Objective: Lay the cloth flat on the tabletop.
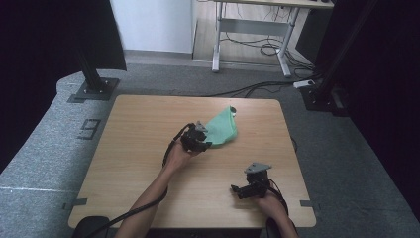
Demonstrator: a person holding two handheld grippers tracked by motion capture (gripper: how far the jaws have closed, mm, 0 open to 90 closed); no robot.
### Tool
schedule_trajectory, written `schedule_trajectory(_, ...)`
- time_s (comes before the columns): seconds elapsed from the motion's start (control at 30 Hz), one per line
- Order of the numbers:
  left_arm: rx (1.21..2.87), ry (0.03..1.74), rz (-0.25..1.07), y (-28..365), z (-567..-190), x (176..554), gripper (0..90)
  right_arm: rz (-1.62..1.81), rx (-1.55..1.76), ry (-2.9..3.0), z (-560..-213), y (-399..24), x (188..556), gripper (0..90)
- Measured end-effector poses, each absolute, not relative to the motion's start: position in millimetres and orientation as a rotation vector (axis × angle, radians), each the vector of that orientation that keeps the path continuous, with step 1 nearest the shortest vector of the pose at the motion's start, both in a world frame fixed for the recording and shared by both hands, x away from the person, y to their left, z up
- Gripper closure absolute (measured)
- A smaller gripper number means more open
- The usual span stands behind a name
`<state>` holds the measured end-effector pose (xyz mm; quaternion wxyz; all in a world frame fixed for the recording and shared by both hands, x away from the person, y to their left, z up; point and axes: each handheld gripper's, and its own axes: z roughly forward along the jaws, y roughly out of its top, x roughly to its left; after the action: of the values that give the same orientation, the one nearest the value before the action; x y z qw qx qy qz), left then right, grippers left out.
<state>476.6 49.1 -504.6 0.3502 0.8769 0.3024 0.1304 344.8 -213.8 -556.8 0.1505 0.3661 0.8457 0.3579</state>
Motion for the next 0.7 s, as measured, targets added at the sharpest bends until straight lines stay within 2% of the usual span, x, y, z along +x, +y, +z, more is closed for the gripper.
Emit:
schedule_trajectory(0.37, 2.296, 0.84, 0.349, 44.0, -529.0, 491.7, 60.1, 1.028, 1.051, 2.43, -556.8, -213.9, 344.9, 0.0)
schedule_trajectory(0.47, 2.311, 0.847, 0.371, 42.5, -532.3, 491.2, 64.6, 1.028, 1.051, 2.43, -556.8, -213.9, 344.9, 0.0)
schedule_trajectory(0.63, 2.317, 0.883, 0.384, 44.3, -534.2, 491.9, 78.7, 1.028, 1.051, 2.429, -556.8, -213.9, 344.9, 0.0)
schedule_trajectory(0.7, 2.321, 0.885, 0.375, 46.7, -533.6, 492.1, 81.5, 1.029, 1.051, 2.43, -556.8, -213.9, 344.9, 0.0)
